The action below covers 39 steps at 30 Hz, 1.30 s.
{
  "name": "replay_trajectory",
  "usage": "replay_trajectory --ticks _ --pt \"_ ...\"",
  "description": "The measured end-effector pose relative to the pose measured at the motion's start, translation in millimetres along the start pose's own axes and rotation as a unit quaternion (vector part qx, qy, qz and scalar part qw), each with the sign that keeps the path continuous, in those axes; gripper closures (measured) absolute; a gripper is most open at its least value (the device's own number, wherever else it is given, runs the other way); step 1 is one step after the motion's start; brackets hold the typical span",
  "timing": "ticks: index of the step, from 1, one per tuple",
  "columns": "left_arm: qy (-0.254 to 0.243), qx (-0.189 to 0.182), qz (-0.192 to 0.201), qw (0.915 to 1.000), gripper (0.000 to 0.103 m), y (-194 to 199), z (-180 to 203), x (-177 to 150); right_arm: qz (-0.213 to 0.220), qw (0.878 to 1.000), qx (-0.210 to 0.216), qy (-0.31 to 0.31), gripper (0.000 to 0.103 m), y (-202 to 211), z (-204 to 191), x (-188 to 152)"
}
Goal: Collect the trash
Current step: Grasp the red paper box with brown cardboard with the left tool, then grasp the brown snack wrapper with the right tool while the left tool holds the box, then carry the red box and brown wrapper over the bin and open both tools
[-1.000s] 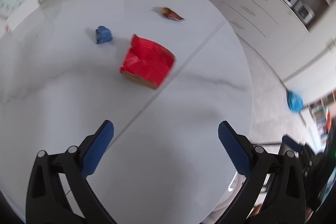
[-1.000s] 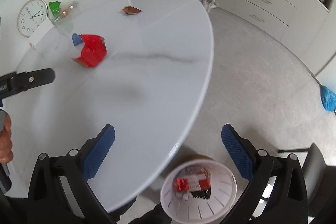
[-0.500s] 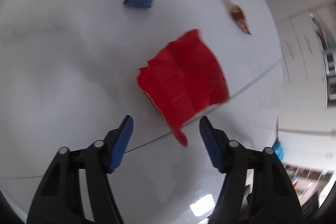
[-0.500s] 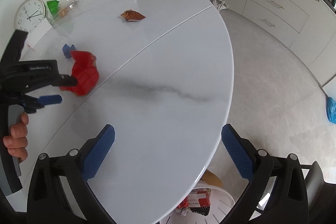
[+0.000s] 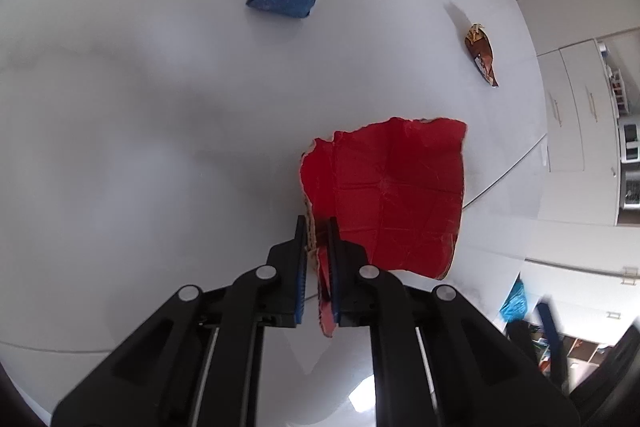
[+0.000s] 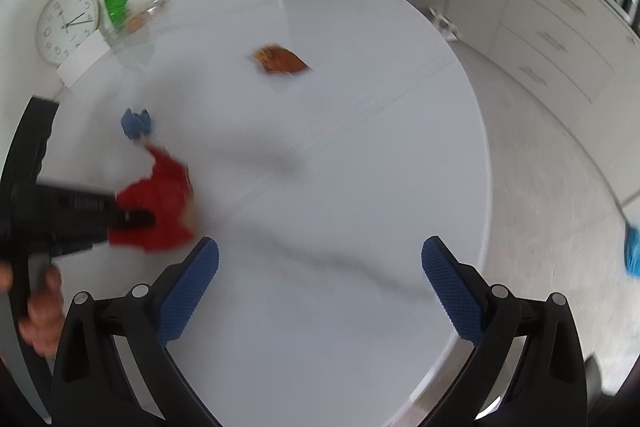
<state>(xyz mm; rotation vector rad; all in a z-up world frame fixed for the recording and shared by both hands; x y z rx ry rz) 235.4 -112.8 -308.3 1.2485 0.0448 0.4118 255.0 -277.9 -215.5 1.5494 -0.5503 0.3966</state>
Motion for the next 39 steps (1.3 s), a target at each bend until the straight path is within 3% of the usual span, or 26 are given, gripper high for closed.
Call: replay_trajectory --ticks 9,13,18,19,22,24,33,39 --pt "-0.059 0.005 0.021 0.998 0.096 17 -3 5 -0.001 0.997 0.008 0.08 0.007 -79 -36 90" --pt "-0.065 0.004 0.017 0.9977 0.096 19 -11 10 -0.024 0.995 -0.002 0.094 0.018 -127 -39 118" --pt "-0.077 -0.001 0.013 0.997 0.096 19 -15 9 -0.054 0.994 -0.003 0.098 0.033 -162 -38 125" --pt "-0.079 -0.003 0.013 0.9968 0.096 20 -16 9 -0.06 0.993 -0.001 0.1 0.042 -166 -38 124" --pt "-0.085 -0.006 0.016 0.9962 0.096 11 -3 19 -0.057 0.994 0.009 0.096 0.058 -167 -37 127" --pt "-0.088 -0.01 0.019 0.9959 0.096 9 4 23 -0.058 0.994 0.014 0.096 0.075 -164 -36 125" --pt "-0.113 -0.031 0.014 0.993 0.096 16 6 16 -0.043 0.995 0.042 0.076 0.077 -131 -42 111" --pt "-0.142 -0.033 0.013 0.9892 0.096 29 0 -3 -0.042 0.995 0.066 0.056 0.077 -80 -49 65"
Point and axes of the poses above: each gripper's, at about its wrist camera, not at the fingertips, and y roughly against the way its jaws point, z to its right, x to its top, the point moved 8 cm from there along -y, roughly the way its jaws point, and after that the axes turned 8 degrees about z, right-handed, at the moved point
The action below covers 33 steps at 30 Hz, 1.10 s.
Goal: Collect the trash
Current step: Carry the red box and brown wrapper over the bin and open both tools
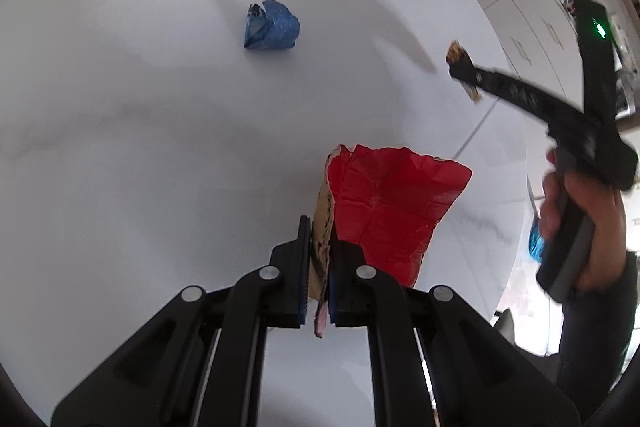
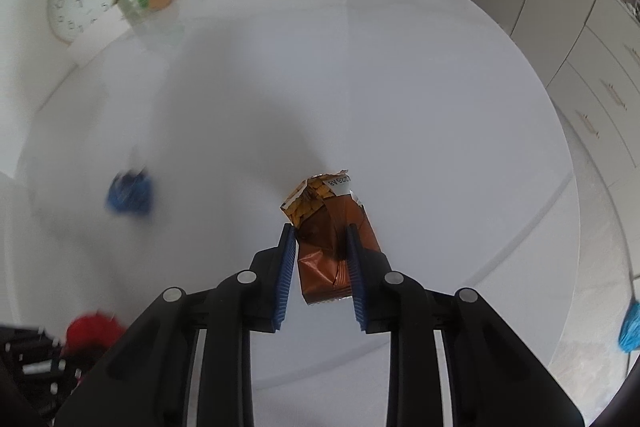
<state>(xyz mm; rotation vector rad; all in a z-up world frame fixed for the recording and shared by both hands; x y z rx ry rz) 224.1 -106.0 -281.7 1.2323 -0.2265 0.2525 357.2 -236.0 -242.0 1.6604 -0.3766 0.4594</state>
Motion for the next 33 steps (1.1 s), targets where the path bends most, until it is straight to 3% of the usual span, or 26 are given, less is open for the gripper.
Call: replay_trajectory --ticks 8,16,26,33 --pt "-0.055 -0.014 -0.012 0.9983 0.096 22 16 -44 -0.017 0.998 0.014 -0.05 0.077 66 -21 -102" --pt "-0.151 -0.038 -0.023 0.9876 0.096 48 61 -96 -0.014 0.991 -0.025 -0.128 0.077 148 -4 -204" --pt "-0.271 -0.086 -0.062 0.9568 0.096 66 128 -178 -0.017 0.967 -0.096 -0.236 0.077 222 30 -336" --pt "-0.334 -0.1 -0.088 0.933 0.096 68 165 -227 -0.061 0.95 -0.114 -0.283 0.075 200 44 -412"
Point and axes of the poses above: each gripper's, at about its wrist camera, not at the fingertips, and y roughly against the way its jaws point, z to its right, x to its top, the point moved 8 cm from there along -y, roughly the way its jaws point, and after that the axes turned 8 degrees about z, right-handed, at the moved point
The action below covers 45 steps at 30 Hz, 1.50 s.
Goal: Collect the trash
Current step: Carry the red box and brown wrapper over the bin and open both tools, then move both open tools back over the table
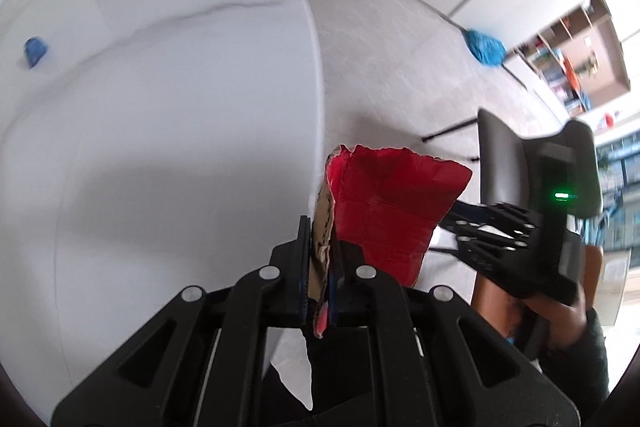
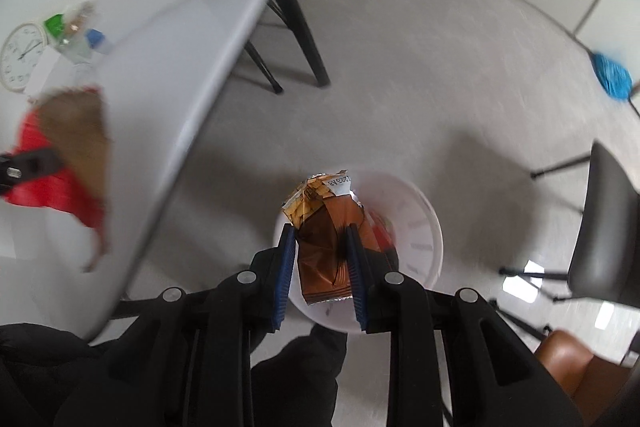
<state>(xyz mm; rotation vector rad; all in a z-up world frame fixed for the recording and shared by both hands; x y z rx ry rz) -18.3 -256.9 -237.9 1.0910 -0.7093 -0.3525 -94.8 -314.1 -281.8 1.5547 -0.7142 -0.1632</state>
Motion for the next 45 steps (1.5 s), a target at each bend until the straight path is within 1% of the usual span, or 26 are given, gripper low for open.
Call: replay_trajectory --ticks 1,3,4,5,6,7,8,10,13,15,16,17,19,20,22,24,25,26,29,31,35,39,40,42,43,45 --pt "-0.005 0.0 -0.004 1.0 0.096 -3 4 -3 -0.014 1.0 -0.005 -0.002 0.074 -11 5 -9" --pt "-0.018 -0.003 -0.014 0.9997 0.096 -9 11 -4 -0.027 1.0 -0.007 -0.009 0.06 -25 10 -19" --pt "-0.022 -0.005 -0.019 0.9996 0.096 -12 16 -6 -0.028 0.999 -0.012 -0.012 0.043 -27 13 -21" --pt "-0.029 -0.005 -0.025 0.9993 0.096 -17 23 -7 -0.025 0.999 -0.022 -0.016 0.029 -24 24 -26" --pt "-0.034 -0.004 -0.029 0.999 0.096 -17 29 -11 -0.019 0.999 -0.035 -0.019 0.024 -20 30 -26" --pt "-0.041 -0.004 -0.034 0.9986 0.096 -23 36 -11 -0.015 0.999 -0.04 -0.021 0.016 -17 33 -26" --pt "-0.045 -0.004 -0.038 0.9982 0.096 -24 40 -15 -0.008 0.999 -0.044 -0.024 0.01 -9 43 -29" --pt "-0.053 -0.006 -0.046 0.9975 0.096 -25 43 -22 0.005 0.998 -0.06 -0.03 0.007 7 60 -31" --pt "-0.068 -0.016 -0.061 0.9957 0.096 -36 56 -25 0.014 0.996 -0.079 -0.036 0.006 26 79 -34" --pt "-0.079 -0.024 -0.07 0.9941 0.083 -39 60 -29 0.021 0.995 -0.086 -0.041 0.006 37 89 -34" --pt "-0.084 -0.028 -0.072 0.9935 0.058 -37 61 -31 0.026 0.995 -0.09 -0.045 0.006 44 95 -33" --pt "-0.09 -0.021 -0.065 0.9936 0.035 -35 63 -29 0.029 0.994 -0.093 -0.046 0.006 48 97 -32" --pt "-0.102 -0.006 -0.042 0.9939 0.025 -28 63 -24 0.038 0.993 -0.099 -0.05 0.006 56 102 -29" --pt "-0.107 -0.007 -0.031 0.9938 0.021 -23 65 -21 0.042 0.993 -0.101 -0.052 0.006 61 102 -27" --pt "-0.103 -0.005 -0.018 0.9945 0.016 -18 64 -15 0.055 0.992 -0.097 -0.056 0.006 70 99 -19" --pt "-0.095 0.01 0.001 0.9954 0.015 -10 54 -7 0.066 0.992 -0.088 -0.055 0.006 76 92 -12" --pt "-0.089 0.018 0.008 0.9958 0.013 -7 50 -4 0.074 0.993 -0.083 -0.05 0.006 79 85 -6" --pt "-0.078 0.03 0.017 0.9963 0.01 0 42 0 0.083 0.992 -0.08 -0.042 0.002 83 76 2" --pt "-0.042 0.05 0.039 0.9971 0.008 12 24 11 0.1 0.993 -0.064 -0.016 0.002 87 48 21" --pt "-0.015 0.062 0.05 0.9967 0.008 23 5 16 0.108 0.993 -0.049 0.004 0.002 87 23 34" --pt "0.05 0.085 0.072 0.9925 0.008 47 -44 23 0.113 0.992 -0.018 0.053 0.002 76 -34 57" --pt "0.099 0.116 0.089 0.9843 0.008 67 -97 23 0.11 0.988 0.015 0.103 0.002 60 -91 78" --pt "0.113 0.126 0.093 0.9812 0.008 74 -116 22 0.11 0.986 0.027 0.121 0.002 53 -112 85" --pt "0.136 0.139 0.1 0.9758 0.008 82 -141 21 0.108 0.982 0.041 0.147 0.002 45 -143 97" --pt "0.15 0.146 0.104 0.9724 0.008 88 -156 20 0.109 0.979 0.051 0.163 0.002 40 -164 107" --pt "0.18 0.165 0.115 0.9628 0.008 100 -191 17 0.108 0.973 0.073 0.189 0.002 30 -202 123"
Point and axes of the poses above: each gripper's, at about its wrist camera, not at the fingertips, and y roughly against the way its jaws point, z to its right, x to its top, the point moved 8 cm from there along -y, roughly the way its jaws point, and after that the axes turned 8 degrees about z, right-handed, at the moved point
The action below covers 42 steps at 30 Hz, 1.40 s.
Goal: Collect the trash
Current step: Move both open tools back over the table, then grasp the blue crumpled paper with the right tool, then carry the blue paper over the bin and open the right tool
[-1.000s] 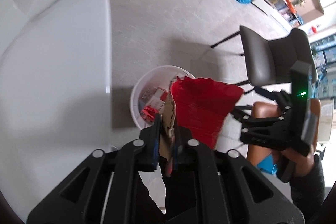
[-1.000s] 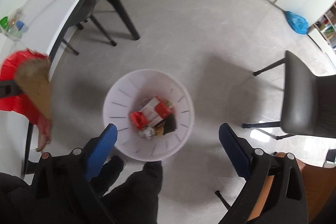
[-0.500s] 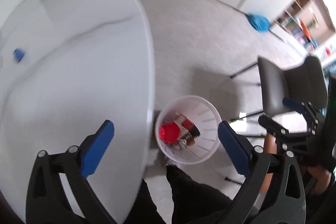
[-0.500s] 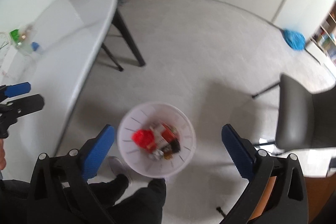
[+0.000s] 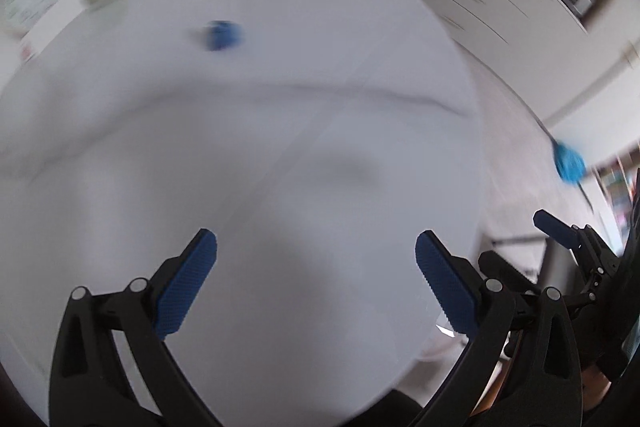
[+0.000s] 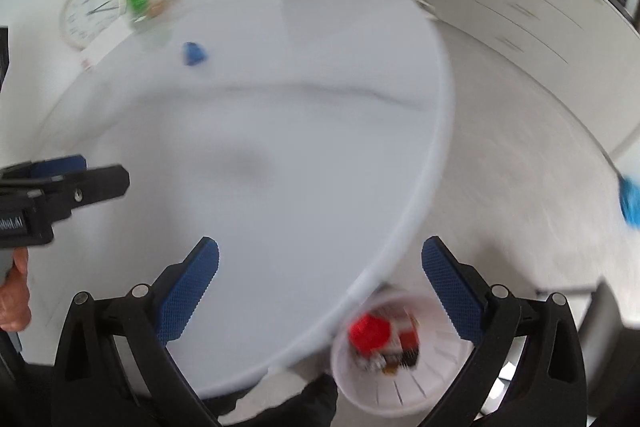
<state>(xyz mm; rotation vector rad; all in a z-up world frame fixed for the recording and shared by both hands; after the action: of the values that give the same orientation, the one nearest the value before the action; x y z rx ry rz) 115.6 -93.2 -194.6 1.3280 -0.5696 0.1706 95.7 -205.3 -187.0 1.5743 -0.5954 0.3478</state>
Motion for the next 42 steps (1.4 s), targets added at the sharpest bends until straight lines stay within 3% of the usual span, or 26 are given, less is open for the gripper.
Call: replay_trajectory --ticks 7,16,24,27,29,32,38,42 --pt "0.084 0.058 0.012 0.9947 0.008 -17 -105 30 -0.004 0.997 0.045 0.061 0.002 -66 -77 74" --pt "0.14 0.081 0.003 0.9868 0.008 -53 -171 59 -0.029 0.992 0.064 0.102 0.002 -154 -138 135" --pt "0.177 0.072 -0.001 0.9816 0.008 -81 -190 70 -0.052 0.989 0.064 0.126 0.027 -221 -169 169" --pt "0.18 0.069 -0.003 0.9812 0.008 -85 -191 70 -0.065 0.987 0.06 0.133 0.043 -233 -173 170" --pt "0.18 0.068 -0.005 0.9814 0.008 -88 -192 69 -0.072 0.986 0.059 0.138 0.065 -238 -173 168" --pt "0.179 0.068 -0.008 0.9814 0.008 -90 -192 67 -0.075 0.985 0.06 0.144 0.079 -238 -175 166" --pt "0.171 0.062 -0.005 0.9834 0.008 -85 -186 67 -0.067 0.986 0.068 0.138 0.08 -218 -169 163" --pt "0.141 0.049 -0.005 0.9888 0.008 -76 -167 63 -0.052 0.989 0.07 0.117 0.08 -175 -150 147"
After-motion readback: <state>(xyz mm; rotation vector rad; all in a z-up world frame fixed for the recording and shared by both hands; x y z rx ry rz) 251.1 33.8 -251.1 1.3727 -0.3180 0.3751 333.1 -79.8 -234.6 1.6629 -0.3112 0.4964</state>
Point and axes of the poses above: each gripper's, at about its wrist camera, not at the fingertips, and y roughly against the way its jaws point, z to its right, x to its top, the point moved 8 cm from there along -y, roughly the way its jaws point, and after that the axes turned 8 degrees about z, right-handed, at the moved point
